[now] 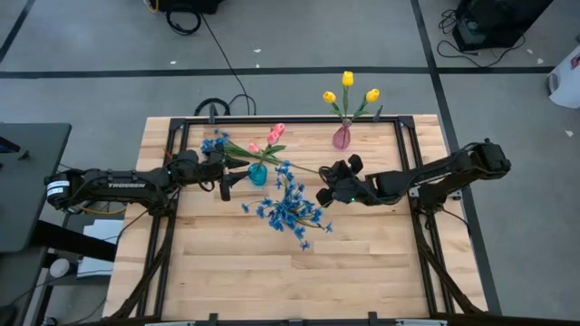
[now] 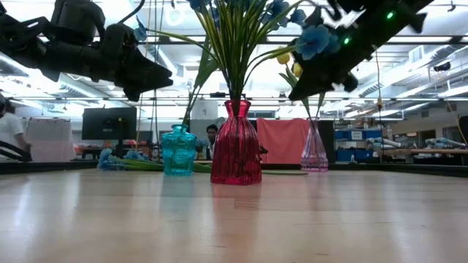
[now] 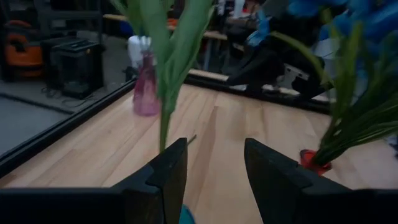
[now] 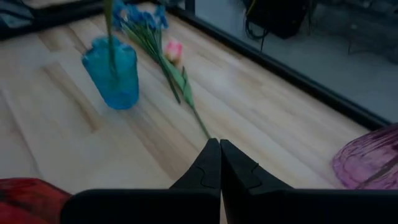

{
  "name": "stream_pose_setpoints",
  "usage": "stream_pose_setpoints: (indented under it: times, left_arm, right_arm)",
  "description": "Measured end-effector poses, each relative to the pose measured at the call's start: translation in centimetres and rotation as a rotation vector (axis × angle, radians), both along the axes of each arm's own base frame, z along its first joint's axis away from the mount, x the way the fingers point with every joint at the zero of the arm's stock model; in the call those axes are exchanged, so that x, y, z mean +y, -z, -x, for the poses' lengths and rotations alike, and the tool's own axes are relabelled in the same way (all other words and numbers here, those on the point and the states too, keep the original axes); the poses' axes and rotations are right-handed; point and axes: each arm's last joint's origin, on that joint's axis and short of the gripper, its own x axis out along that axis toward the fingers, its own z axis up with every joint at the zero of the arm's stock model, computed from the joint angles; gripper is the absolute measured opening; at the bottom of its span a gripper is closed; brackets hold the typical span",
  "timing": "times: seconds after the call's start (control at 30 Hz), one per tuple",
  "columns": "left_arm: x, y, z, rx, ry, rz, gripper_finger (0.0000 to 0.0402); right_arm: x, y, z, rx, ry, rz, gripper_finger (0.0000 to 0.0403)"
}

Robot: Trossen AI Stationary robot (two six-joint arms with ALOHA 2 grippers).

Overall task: Sort flowers into vase by color
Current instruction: Put the pink flower into the blue vase

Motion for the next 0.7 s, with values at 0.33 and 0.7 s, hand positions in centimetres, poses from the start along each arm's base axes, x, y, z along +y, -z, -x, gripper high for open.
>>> stream_pose_setpoints:
  times: [0.33, 0.7]
  left_arm:
    - [-0.1, -0.4, 0.0, -0.044, 0.035, -0.005, 0.0165]
    - [-0.2, -0.4, -0.1, -0.048, 0.055, 0.017, 0.0165]
  right_arm:
    - [2.1, -2.2, 1.3, -0.079, -0.004, 0.077, 0.0005]
    - [2.6, -2.0, 1.7, -0.04, -0.03, 0.1, 0.0006]
